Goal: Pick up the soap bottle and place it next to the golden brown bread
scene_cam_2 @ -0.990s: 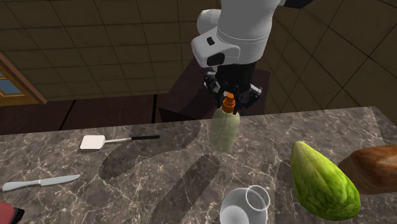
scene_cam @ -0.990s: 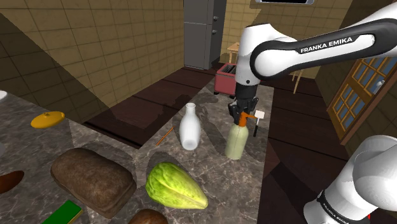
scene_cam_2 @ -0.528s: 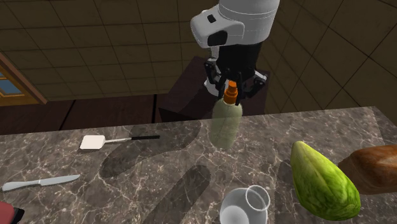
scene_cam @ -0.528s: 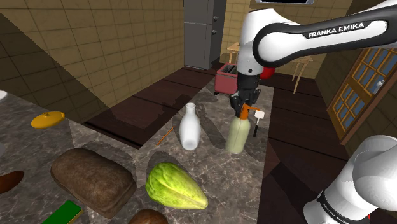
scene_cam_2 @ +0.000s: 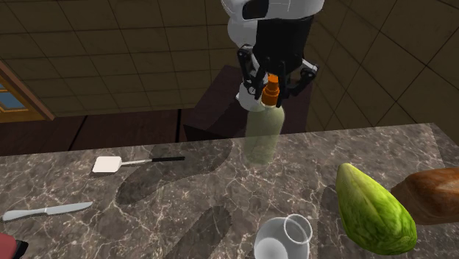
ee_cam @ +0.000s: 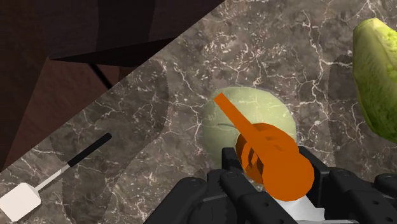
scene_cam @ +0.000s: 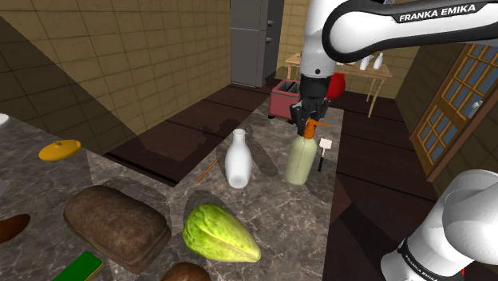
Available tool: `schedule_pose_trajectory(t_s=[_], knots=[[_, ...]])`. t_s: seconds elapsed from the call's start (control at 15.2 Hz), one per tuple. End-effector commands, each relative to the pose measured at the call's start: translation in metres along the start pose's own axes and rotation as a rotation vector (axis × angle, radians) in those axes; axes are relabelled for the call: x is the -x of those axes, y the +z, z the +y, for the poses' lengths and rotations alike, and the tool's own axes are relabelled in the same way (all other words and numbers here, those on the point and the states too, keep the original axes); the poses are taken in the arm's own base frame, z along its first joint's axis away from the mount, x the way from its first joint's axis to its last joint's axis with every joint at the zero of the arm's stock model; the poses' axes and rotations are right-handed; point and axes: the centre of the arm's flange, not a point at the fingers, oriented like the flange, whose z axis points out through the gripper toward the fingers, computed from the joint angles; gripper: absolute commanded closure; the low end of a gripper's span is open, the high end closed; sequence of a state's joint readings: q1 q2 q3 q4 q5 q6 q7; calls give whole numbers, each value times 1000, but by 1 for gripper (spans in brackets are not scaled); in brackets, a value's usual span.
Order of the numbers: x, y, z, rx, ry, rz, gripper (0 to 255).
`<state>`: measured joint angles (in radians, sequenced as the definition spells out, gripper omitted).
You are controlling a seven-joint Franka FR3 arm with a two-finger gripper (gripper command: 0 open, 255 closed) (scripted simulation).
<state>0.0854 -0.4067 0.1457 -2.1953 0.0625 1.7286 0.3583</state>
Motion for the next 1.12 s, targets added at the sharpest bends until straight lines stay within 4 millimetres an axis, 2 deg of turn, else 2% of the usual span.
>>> schedule_pose_trajectory(t_s=[0.0,1.06], knots=[[1,-11,0,0,0,0,255],[6,-95,2,0,0,0,255]])
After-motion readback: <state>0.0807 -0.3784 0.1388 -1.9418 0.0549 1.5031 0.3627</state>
